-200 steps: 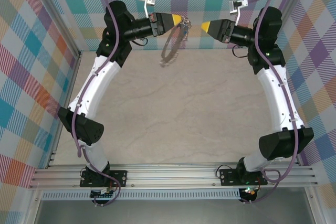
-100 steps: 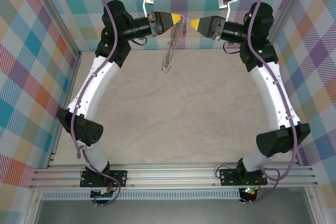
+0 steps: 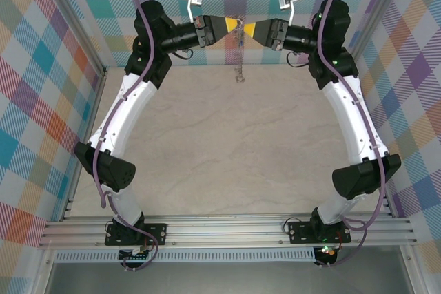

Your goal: Put the keys on the keyring

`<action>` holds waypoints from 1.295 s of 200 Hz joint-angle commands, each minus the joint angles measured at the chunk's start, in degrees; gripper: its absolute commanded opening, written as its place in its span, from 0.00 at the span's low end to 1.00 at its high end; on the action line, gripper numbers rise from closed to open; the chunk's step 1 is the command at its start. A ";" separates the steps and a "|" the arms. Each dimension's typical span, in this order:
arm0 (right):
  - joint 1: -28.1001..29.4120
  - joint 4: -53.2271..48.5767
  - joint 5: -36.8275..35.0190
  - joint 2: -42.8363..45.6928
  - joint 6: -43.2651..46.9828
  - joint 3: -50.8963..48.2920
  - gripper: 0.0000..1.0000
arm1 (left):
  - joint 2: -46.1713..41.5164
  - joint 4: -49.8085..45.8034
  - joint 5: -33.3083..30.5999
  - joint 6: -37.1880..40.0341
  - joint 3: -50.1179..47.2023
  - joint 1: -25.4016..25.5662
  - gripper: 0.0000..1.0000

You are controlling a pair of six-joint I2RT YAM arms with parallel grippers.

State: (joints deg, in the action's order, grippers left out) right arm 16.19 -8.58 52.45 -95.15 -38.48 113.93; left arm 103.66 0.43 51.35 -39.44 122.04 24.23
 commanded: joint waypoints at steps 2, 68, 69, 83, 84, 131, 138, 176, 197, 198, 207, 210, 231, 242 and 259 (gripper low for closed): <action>0.43 -1.82 0.35 -0.05 2.29 2.26 0.22 | -2.28 3.30 -0.26 -0.10 0.27 0.25 0.00; 0.69 -6.43 -1.57 1.04 5.75 2.15 0.00 | -1.98 2.31 -2.38 -0.29 0.37 0.46 0.00; 0.69 -6.44 -1.65 1.03 5.77 2.16 0.00 | -1.97 2.30 -2.39 -0.29 0.34 0.51 0.00; 0.95 -7.09 -2.57 1.20 6.20 2.18 0.00 | -1.90 2.14 -2.64 -0.24 0.39 0.64 0.00; 0.99 -7.12 -2.64 1.20 6.30 2.17 0.00 | -1.89 2.13 -2.65 -0.26 0.39 0.64 0.00; 2.65 -10.56 -7.36 1.68 9.17 3.68 0.00 | -1.49 1.48 -2.94 0.04 0.65 1.00 0.00; 2.98 -11.24 -8.01 1.66 9.68 4.17 0.00 | -1.37 1.25 -2.96 0.06 0.82 0.99 0.00; 4.88 -14.43 -11.69 1.74 12.83 5.88 0.00 | -0.72 -0.11 -3.00 0.90 1.75 1.41 0.00; 5.59 -14.94 -11.93 1.75 13.53 6.12 0.00 | -0.45 -0.31 -3.39 1.09 2.03 1.59 0.00; 5.64 -14.96 -11.93 1.69 13.53 6.13 0.00 | -0.42 -0.32 -3.38 1.11 2.05 1.60 0.00; 5.87 -15.06 -11.70 1.55 13.76 6.29 0.00 | -0.30 -0.33 -3.50 1.12 2.15 1.59 0.00; 5.97 -15.14 -11.59 1.55 13.82 6.41 0.00 | -0.21 -0.29 -3.47 1.12 2.15 1.61 0.00; 6.41 -15.54 -11.14 1.27 14.03 6.66 0.00 | 0.03 -0.34 -3.69 1.10 2.31 1.78 0.00; 6.62 -15.71 -10.96 1.20 14.13 6.57 0.00 | 0.27 -0.33 -3.83 1.12 2.29 1.86 0.00; 7.01 -15.59 -10.92 1.46 14.21 6.18 0.00 | 0.41 -0.12 -4.36 1.07 2.33 1.96 0.00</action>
State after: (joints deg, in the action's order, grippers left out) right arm 22.20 -24.14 40.93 -94.76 -26.00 118.63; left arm 103.74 -0.95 47.22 -39.18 122.06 25.02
